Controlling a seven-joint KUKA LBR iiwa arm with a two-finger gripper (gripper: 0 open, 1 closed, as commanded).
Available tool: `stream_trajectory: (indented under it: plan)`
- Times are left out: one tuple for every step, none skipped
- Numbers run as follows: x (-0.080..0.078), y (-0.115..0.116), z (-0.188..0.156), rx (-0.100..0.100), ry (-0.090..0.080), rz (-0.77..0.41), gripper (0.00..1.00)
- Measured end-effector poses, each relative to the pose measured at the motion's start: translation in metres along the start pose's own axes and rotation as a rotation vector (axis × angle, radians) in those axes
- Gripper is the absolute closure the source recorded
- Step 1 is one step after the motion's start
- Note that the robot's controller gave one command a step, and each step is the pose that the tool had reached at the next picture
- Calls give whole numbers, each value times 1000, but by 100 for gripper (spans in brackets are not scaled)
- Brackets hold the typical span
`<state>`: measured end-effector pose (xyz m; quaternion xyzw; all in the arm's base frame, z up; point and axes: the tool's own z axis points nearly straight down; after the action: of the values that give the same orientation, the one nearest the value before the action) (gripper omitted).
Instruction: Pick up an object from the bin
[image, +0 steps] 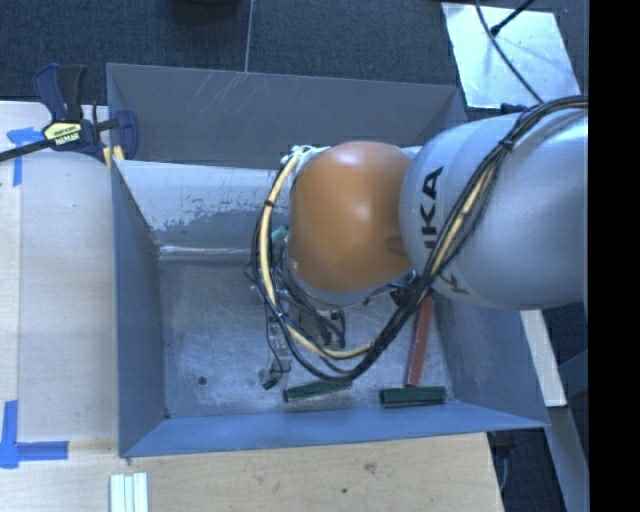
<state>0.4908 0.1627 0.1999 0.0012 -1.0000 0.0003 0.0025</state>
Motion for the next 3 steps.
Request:
stream_trajectory:
  plan:
    - [-39, -98, 96, 4, -1, 81, 0]
    - [5, -116, 128, 0, -2, 186, 0]
    - [5, -137, 129, 0, -5, -87, 0]
